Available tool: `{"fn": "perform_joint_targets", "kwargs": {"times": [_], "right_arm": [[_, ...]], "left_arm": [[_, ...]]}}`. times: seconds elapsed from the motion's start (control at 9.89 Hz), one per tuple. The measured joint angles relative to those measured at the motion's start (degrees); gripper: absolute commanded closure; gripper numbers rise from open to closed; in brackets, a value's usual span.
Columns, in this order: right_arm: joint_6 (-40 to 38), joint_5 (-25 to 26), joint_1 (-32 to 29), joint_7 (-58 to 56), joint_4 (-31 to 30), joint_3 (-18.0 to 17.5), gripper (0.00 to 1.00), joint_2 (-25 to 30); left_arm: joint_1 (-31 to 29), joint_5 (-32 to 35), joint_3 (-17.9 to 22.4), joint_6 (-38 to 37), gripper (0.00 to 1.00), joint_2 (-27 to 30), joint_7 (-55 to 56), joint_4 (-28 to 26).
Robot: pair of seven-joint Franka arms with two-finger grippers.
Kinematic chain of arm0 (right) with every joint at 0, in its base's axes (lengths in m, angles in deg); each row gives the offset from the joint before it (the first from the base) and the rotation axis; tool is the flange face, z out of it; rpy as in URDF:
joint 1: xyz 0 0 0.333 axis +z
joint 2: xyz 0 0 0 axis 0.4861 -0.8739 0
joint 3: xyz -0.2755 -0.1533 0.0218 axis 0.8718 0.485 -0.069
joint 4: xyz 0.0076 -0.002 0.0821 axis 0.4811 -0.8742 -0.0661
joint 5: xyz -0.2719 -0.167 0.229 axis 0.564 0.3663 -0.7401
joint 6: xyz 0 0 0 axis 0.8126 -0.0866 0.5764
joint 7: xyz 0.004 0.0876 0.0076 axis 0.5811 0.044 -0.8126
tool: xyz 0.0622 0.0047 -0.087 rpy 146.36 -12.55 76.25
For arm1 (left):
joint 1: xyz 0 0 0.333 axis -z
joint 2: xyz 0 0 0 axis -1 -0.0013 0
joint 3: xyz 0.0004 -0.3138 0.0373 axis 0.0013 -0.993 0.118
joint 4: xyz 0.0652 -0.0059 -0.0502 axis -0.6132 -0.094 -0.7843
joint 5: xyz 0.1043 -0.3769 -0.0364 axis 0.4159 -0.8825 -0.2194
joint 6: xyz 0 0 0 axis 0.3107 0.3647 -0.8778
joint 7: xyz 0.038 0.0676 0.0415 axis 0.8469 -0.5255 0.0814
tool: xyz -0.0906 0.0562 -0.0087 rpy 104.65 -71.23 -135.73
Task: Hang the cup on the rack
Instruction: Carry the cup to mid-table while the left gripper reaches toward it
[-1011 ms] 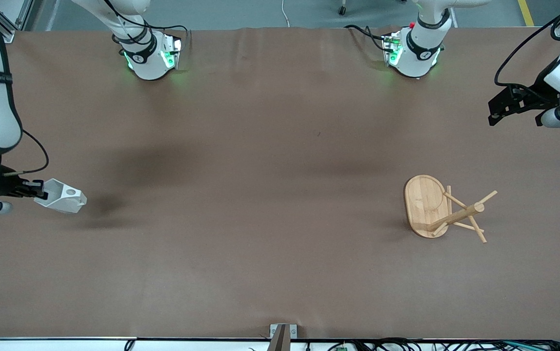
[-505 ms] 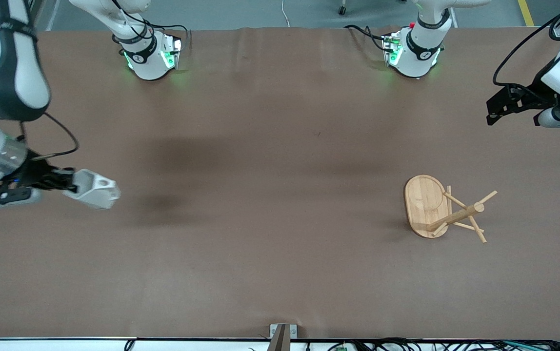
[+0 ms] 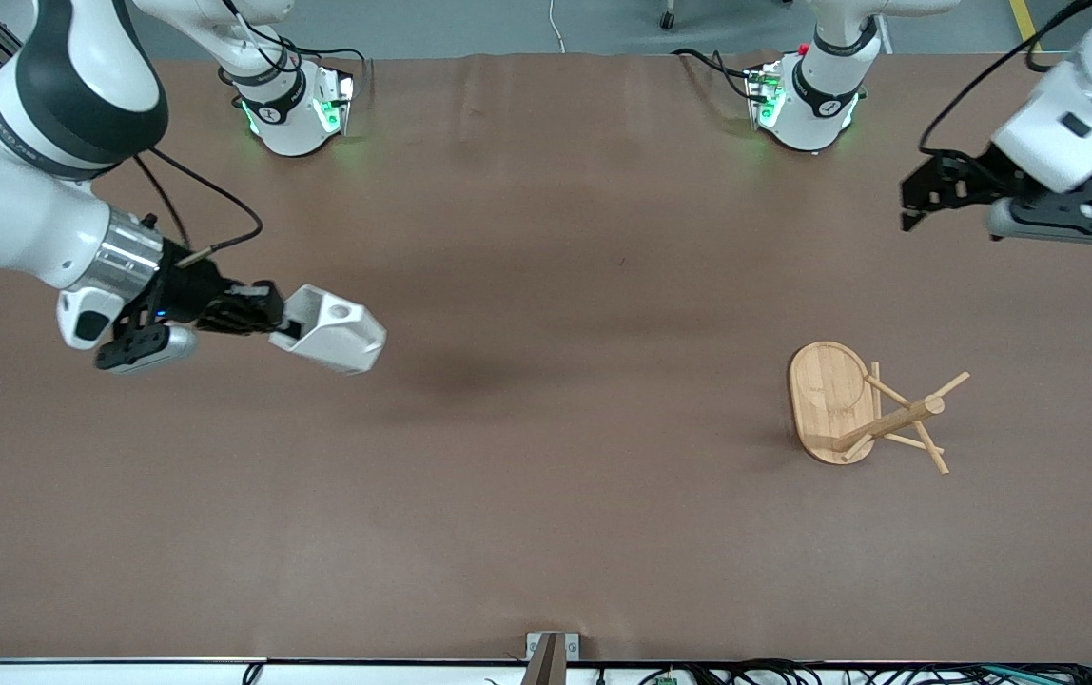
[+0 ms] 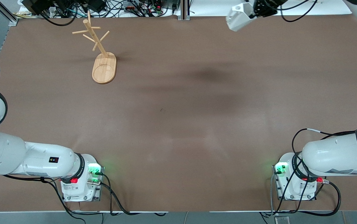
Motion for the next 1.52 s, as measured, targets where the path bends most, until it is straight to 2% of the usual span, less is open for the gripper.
{"fn": "perform_joint_targets", "kwargs": {"times": [0.3,0.51,0.71,0.91,1.11,1.31,1.52], "right_arm": [[-0.6,-18.0,1.5,-5.1,-0.5,-0.4,1.00,-1.0],[-1.8,-29.3,1.8,-9.1,-1.2,-1.0,1.00,-3.4],[-1.8,-35.9,2.0,-13.0,-1.7,-2.7,1.00,-6.7],[-2.8,-39.6,2.1,-15.7,-1.7,-4.6,1.00,-9.5],[-7.1,-40.4,2.1,-17.1,-1.7,-5.0,1.00,-11.3],[-8.2,-40.8,2.1,-17.7,-1.7,-5.3,1.00,-11.8],[-8.3,-41.9,2.2,-19.1,-1.7,-6.6,1.00,-11.8]], "left_arm": [[6.6,-2.2,-2.2,0.0,0.00,0.1,-5.2,0.5],[7.0,-6.2,-5.2,0.0,0.00,0.2,-9.1,1.6],[7.0,-7.1,-9.3,1.3,0.00,0.2,-12.5,2.2],[7.1,-7.1,-13.8,4.8,0.00,-0.1,-13.4,2.1],[7.4,-5.8,-17.4,7.1,0.00,-2.6,-13.5,3.9],[9.9,-2.7,-18.5,7.3,0.00,-7.2,-13.4,8.2],[11.9,-2.3,-18.7,9.1,0.00,-10.3,-13.2,9.8]]}}
